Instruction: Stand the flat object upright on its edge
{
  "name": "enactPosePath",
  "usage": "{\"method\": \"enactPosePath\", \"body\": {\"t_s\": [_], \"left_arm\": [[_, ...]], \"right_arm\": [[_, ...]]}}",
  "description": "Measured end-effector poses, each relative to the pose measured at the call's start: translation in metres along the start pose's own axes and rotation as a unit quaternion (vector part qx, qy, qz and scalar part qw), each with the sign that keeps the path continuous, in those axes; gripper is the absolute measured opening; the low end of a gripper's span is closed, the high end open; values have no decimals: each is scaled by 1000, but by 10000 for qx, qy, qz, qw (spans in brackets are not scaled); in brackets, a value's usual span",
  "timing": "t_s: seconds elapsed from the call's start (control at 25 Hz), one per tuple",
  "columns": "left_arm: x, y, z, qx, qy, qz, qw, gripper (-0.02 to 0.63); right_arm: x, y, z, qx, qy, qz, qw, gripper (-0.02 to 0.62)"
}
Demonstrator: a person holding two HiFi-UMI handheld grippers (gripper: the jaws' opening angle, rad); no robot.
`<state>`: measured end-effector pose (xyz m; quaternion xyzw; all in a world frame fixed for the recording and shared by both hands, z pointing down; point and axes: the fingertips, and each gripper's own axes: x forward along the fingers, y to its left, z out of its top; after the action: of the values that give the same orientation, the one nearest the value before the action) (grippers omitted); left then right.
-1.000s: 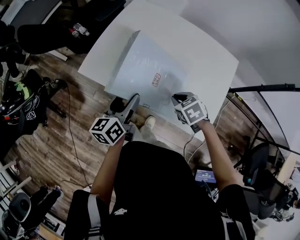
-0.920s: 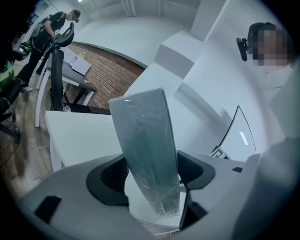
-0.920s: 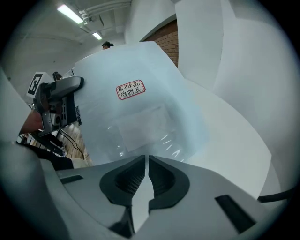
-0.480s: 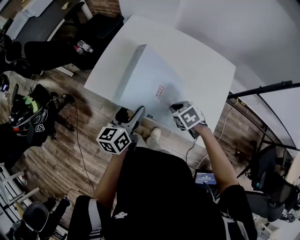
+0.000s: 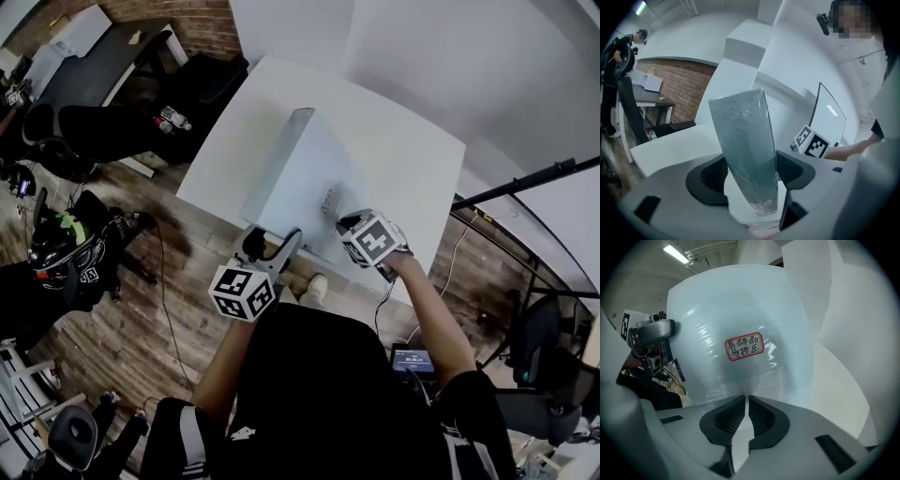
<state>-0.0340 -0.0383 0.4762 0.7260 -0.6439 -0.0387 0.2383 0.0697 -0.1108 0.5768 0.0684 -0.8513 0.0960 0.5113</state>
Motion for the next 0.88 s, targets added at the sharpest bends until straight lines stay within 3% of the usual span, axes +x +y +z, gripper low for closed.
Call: {"method": "enactPosePath", "body": {"t_s": [0.48,0.88], "left_arm": [[4,-38,-9,729,429,-564,9948,322],[17,-57,8,931,291,-726,9926,322]], "right_arm": [[-25,-20,11,150,-443,-276,9985,54],[-31,-31,11,277,-593,-241,9976,54]]}}
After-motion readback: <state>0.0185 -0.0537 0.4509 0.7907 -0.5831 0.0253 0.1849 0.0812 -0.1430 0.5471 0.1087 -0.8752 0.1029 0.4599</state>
